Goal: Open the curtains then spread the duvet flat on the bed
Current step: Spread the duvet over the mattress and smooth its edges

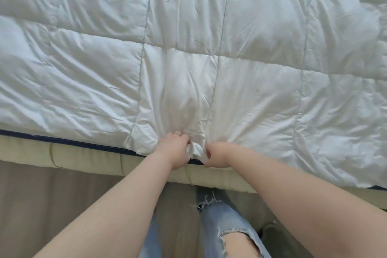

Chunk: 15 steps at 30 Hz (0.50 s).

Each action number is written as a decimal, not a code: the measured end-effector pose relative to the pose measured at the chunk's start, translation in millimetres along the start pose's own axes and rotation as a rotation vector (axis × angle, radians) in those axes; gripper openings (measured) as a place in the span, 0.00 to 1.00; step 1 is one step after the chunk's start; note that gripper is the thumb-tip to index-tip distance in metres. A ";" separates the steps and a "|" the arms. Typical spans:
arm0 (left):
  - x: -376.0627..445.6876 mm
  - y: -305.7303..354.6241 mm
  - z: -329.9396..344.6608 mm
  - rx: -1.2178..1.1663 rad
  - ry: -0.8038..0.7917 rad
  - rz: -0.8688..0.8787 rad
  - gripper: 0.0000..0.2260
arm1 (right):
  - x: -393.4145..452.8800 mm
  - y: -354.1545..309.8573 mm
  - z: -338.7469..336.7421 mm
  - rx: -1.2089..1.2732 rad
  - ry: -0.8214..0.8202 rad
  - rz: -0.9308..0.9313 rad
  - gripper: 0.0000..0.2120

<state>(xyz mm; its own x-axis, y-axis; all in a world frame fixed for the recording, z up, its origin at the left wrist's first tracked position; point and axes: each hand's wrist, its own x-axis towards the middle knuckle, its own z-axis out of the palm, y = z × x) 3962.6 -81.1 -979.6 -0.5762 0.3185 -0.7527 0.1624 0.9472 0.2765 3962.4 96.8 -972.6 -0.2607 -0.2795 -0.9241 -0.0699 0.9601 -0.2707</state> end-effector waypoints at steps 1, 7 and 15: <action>-2.9 1.2 3.5 -0.066 0.046 0.014 0.19 | -4.6 4.9 1.9 0.041 0.045 0.008 0.12; -39.2 -66.1 2.4 -0.257 0.414 0.139 0.15 | -10.2 -25.9 13.0 0.292 0.365 0.076 0.04; -75.4 -237.8 -26.3 0.175 0.351 0.080 0.30 | 37.3 -205.3 -2.5 0.452 0.882 -0.174 0.15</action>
<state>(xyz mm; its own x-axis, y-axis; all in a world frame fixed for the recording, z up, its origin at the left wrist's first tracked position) 3946.4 -331.4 -972.8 -0.7901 0.3884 -0.4743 0.3346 0.9215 0.1972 3964.7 -110.7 -950.9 -0.9142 -0.1357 -0.3819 0.1496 0.7627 -0.6292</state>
